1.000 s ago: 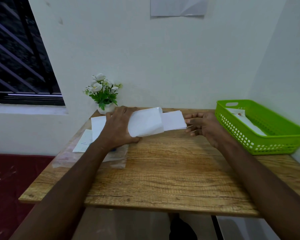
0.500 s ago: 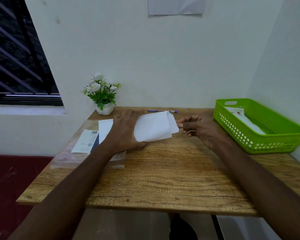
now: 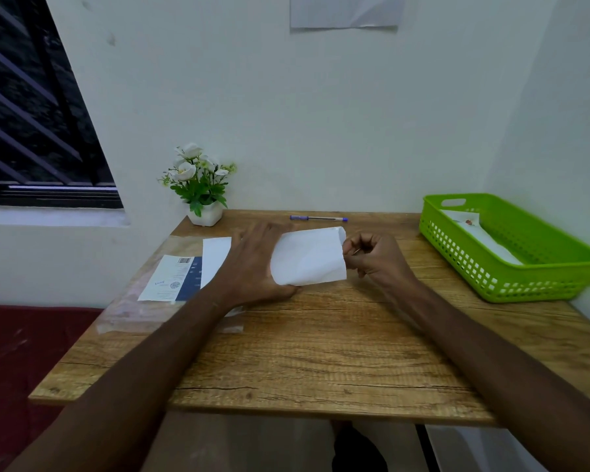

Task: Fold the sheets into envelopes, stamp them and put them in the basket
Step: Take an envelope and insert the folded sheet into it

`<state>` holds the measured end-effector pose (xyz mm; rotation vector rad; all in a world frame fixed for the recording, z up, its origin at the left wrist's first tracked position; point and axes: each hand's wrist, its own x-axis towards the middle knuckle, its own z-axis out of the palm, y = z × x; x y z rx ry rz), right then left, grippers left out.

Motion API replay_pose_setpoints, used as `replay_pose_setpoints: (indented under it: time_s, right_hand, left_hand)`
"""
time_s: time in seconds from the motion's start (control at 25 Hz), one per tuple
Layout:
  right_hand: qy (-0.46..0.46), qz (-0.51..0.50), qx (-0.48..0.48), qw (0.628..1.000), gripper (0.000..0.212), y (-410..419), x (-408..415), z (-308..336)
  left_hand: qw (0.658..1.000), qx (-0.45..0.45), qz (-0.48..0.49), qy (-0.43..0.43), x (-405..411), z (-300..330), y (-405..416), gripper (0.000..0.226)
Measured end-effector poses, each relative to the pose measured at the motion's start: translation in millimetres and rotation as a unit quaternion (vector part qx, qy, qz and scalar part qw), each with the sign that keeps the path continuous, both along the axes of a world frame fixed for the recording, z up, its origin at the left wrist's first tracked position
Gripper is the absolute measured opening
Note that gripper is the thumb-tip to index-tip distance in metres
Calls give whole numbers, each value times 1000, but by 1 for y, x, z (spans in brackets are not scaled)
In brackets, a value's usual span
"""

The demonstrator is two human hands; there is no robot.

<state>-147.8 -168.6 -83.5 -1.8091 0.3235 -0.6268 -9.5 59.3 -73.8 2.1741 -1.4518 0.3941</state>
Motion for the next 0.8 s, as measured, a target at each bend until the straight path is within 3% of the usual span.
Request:
replay_pose_setpoints:
  time_s: [0.16,0.28,0.56,0.8]
  right_hand:
    - [-1,-46,7,999,13,0,0,2]
    - [-23,-71,58,995,25,-2,-4,5]
    - [61,0,71,996,36,-4,-3,8]
    - [92,1,104,990,47,-18,-4,9]
  left_hand:
    - [1000,-6,-9,11,-2,1,0,99]
    - [999,1,-33,9,-3,1,0,99]
    - [995,77,-58,13,-5,-2,-4,103]
    - [994,80,-74,20,1,-7,-4,75]
